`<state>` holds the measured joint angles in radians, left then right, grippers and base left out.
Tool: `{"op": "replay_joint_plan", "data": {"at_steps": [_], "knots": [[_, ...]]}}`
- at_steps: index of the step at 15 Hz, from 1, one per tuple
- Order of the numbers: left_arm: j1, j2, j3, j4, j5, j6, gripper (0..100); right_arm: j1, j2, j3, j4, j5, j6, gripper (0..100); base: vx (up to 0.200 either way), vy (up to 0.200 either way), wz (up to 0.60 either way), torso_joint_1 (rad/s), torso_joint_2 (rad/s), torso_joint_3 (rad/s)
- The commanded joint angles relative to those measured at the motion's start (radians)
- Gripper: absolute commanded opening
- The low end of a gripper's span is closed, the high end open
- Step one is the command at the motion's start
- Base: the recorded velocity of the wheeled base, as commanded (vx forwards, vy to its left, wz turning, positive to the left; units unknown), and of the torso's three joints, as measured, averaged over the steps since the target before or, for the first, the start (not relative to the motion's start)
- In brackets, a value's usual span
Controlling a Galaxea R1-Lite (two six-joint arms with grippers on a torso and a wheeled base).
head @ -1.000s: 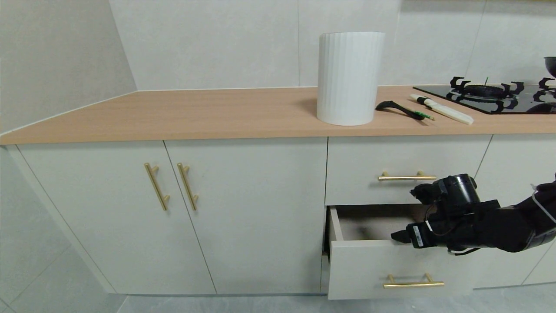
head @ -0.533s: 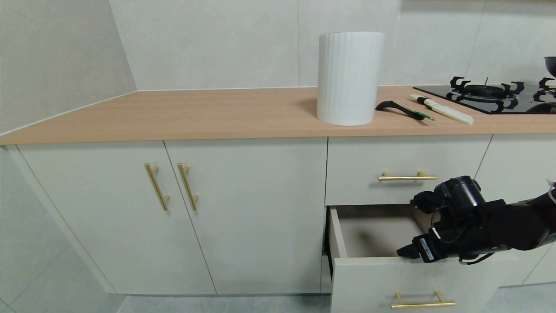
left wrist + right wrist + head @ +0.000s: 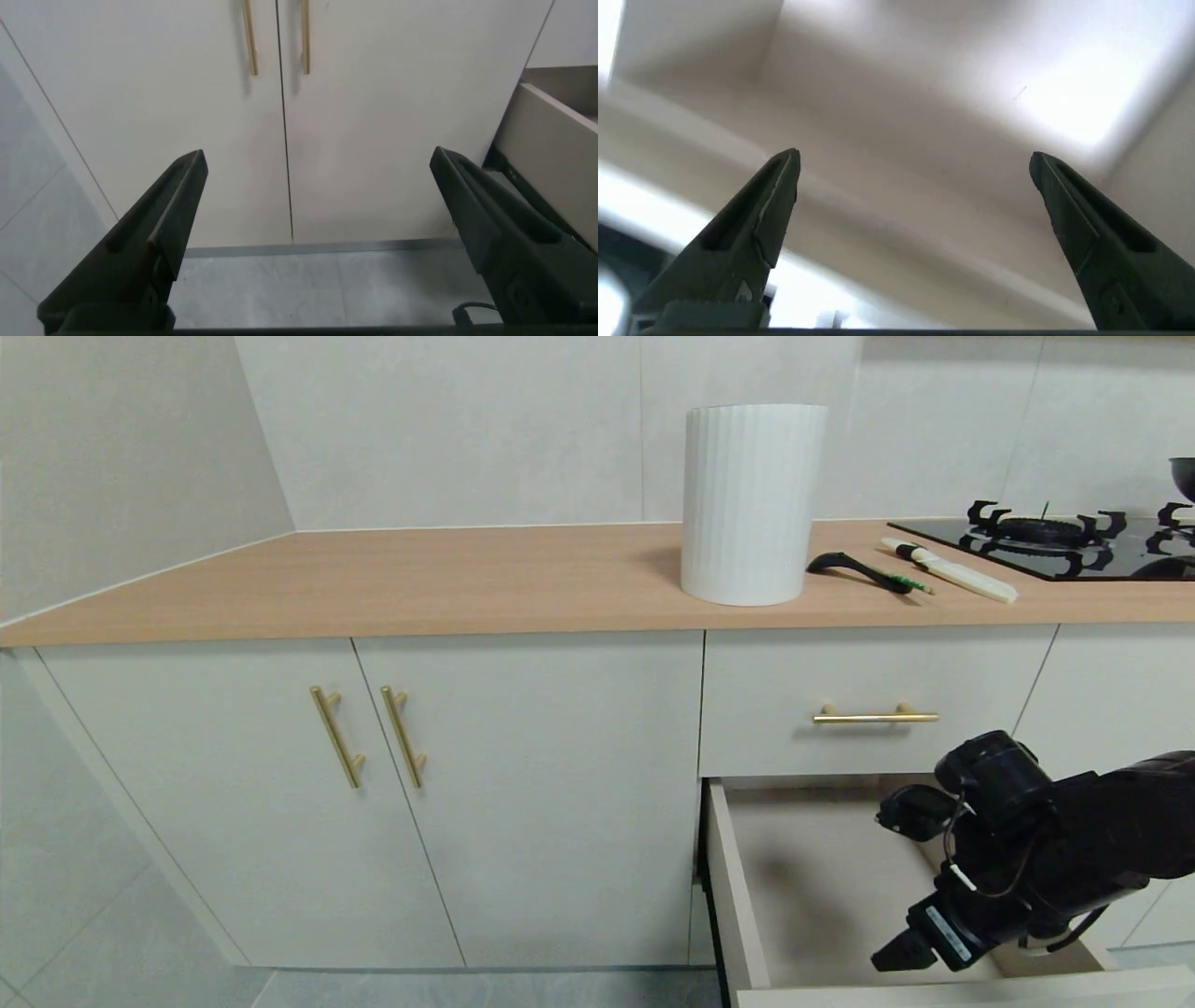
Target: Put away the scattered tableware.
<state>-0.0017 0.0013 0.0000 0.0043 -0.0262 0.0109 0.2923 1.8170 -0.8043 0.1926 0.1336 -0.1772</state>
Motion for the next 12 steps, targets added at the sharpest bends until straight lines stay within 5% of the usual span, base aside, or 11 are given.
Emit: {"op": "replay_joint_plan", "data": {"at_steps": [1,7,12], "knots": [[0.000,0.000,0.000,0.000,0.000,0.000,100,0.022,-0.039,0.000,0.050,0.003,-0.027,100,0.000,0.000,0.00,0.000,0.00,0.000],[0.000,0.000,0.000,0.000,0.000,0.000,100,0.083,-0.042,-0.001,0.243,-0.025,-0.087,100,0.000,0.000,0.00,0.000,0.00,0.000],[0.000,0.000,0.000,0.000,0.000,0.000,100,0.094,-0.033,-0.035,0.260,-0.039,-0.085,100,0.000,0.000,0.00,0.000,0.00,0.000]]}}
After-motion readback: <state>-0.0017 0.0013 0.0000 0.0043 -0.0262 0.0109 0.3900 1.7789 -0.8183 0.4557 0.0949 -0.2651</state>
